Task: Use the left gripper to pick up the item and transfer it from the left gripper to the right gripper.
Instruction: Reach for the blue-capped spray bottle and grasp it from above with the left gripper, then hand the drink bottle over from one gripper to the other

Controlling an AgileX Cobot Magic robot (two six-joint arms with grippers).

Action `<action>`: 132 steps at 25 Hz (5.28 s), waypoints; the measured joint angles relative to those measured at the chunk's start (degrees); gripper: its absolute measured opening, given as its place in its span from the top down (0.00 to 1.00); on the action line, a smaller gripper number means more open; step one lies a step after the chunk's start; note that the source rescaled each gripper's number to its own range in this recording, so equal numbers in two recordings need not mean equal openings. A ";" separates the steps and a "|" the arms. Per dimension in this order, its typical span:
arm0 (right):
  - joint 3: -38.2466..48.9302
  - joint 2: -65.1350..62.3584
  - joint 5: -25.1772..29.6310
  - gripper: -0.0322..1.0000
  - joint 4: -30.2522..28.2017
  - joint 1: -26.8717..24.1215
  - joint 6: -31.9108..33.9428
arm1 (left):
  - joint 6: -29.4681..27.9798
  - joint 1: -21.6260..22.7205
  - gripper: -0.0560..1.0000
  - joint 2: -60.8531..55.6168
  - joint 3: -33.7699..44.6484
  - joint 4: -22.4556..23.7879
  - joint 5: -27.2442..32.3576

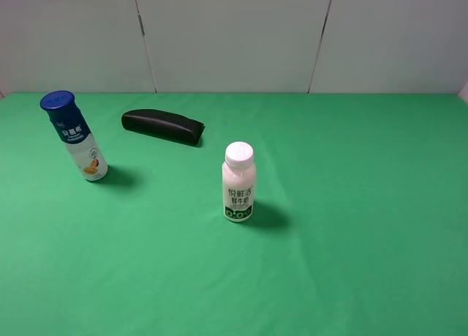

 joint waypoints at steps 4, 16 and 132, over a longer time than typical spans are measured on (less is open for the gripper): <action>0.00 0.00 0.00 0.00 0.00 0.00 0.00 | 0.27 0.00 0.01 8.36 -3.60 0.00 -0.23; 0.00 0.00 0.00 0.00 0.00 0.00 0.00 | 0.32 0.00 0.00 33.97 -14.67 -3.20 -2.86; 0.00 0.00 0.00 0.00 0.00 0.00 0.00 | 1.97 -14.91 0.94 97.71 -55.99 -4.00 5.40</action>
